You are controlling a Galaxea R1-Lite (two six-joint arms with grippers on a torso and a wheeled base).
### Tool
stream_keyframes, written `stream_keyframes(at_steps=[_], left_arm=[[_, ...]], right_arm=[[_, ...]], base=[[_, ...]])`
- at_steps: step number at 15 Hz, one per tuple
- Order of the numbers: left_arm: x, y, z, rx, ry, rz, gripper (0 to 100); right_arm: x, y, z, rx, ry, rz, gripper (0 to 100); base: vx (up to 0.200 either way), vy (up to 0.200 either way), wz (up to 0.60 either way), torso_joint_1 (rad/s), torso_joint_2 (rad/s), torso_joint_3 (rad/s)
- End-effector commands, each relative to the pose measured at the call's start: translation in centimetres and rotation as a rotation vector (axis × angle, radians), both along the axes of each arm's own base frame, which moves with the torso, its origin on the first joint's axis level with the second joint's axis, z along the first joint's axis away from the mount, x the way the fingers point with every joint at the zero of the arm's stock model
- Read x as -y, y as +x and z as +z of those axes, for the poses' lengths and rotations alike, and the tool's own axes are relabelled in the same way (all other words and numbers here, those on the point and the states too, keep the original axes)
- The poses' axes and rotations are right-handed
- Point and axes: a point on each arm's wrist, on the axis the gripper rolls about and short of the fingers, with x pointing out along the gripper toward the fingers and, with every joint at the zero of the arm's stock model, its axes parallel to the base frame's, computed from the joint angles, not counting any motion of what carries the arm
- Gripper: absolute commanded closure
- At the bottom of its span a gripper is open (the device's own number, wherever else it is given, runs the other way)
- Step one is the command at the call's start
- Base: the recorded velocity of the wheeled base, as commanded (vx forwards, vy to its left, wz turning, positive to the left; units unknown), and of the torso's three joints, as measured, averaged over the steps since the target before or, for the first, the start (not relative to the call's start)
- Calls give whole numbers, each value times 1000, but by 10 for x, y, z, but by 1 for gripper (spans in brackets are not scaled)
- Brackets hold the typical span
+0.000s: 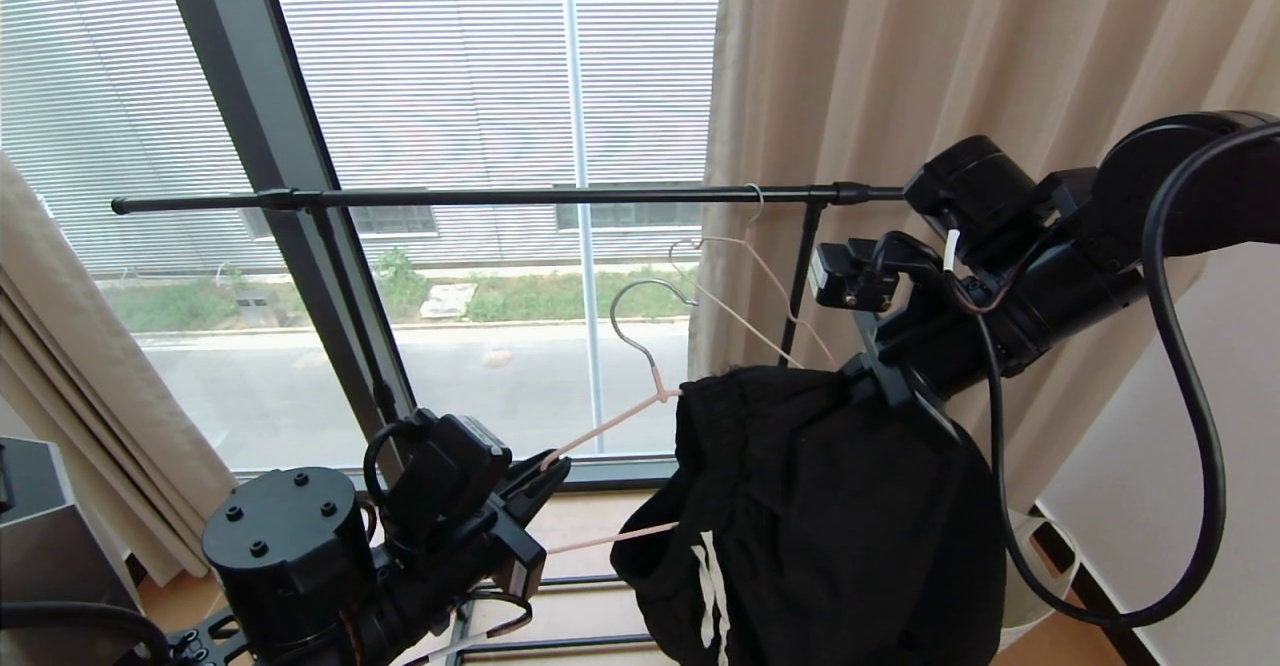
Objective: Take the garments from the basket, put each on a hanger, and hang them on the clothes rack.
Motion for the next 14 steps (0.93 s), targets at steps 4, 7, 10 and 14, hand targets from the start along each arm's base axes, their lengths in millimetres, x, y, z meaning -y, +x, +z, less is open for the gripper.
stream_keyframes(at_steps=[4, 7, 10, 14], left_arm=[[0, 0, 0, -12, -18, 3, 100], [0, 0, -2, -19, -14, 4, 0], [-1, 0, 0, -25, -30, 6, 0], [-27, 14, 14, -10, -117, 27, 0]], right_arm=[[3, -8, 14, 36, 17, 2, 100], [4, -9, 13, 32, 16, 1, 100], [4, -9, 14, 35, 19, 2, 100], [4, -7, 16, 52, 26, 0, 100]], base=[[0, 0, 0, 0, 0, 0], [0, 0, 0, 0, 0, 0], [0, 0, 0, 0, 0, 0], [0, 0, 0, 0, 0, 0]])
